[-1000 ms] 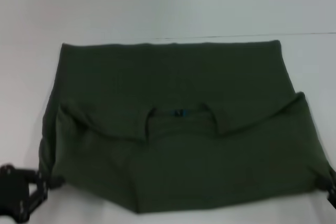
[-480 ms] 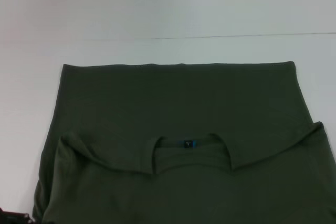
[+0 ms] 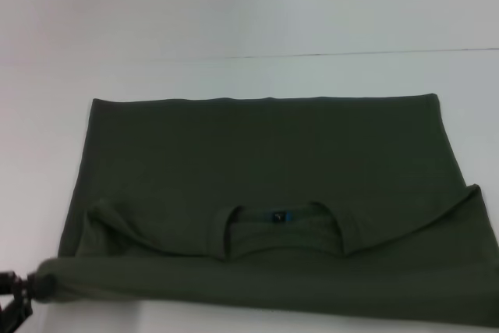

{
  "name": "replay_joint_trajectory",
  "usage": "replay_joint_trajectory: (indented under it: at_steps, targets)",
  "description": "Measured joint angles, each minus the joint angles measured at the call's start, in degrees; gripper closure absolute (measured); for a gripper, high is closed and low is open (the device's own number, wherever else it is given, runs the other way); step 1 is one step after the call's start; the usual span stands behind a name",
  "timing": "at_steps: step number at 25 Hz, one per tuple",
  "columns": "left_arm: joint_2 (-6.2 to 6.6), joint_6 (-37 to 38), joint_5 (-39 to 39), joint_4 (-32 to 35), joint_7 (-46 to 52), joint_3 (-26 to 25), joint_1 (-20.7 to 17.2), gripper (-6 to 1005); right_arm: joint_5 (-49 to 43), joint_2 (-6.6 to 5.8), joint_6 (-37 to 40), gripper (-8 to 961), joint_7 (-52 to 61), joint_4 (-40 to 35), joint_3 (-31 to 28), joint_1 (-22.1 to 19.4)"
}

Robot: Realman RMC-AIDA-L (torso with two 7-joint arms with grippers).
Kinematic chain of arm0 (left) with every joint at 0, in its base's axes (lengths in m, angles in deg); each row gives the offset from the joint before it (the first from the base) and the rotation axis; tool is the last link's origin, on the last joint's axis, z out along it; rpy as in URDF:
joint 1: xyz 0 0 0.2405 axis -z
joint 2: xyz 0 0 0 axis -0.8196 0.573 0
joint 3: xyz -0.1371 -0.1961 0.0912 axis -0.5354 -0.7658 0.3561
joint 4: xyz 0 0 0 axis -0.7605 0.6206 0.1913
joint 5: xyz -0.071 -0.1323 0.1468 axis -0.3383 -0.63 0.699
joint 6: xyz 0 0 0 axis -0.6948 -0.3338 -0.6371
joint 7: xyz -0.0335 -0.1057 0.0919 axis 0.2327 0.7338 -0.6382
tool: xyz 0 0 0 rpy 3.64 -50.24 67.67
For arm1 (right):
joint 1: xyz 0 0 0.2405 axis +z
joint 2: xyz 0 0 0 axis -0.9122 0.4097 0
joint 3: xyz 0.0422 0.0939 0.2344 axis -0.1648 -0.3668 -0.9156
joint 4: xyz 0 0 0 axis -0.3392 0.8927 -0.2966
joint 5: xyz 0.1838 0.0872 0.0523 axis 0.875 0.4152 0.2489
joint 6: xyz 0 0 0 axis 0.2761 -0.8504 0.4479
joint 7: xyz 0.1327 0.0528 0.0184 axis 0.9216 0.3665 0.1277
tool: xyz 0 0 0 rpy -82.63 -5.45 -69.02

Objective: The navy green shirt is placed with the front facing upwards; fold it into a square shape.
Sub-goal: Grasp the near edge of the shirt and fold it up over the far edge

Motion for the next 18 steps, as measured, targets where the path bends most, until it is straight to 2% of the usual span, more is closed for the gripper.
replay_joint_trajectory:
  at_steps: [5, 11, 18]
  targets:
    - [0.09, -4.1, -0.42, -1.42, 3.39, -1.42, 0.94, 955, -0.1, -0.08, -0.55, 885, 7.12, -1.97, -0.38, 2.43]
    - [0.11, -8.26, -1.55, -3.17, 6.46, -2.34, 2.51, 954, -0.1, 0.02, -1.36, 885, 17.77, -7.7, -0.45, 6.52]
    - [-0.34, -11.52, -1.75, -3.5, 8.83, -2.57, 6.23, 953, -1.88, -0.25, -2.76, 884, 25.42, -11.72, 0.07, 12.42]
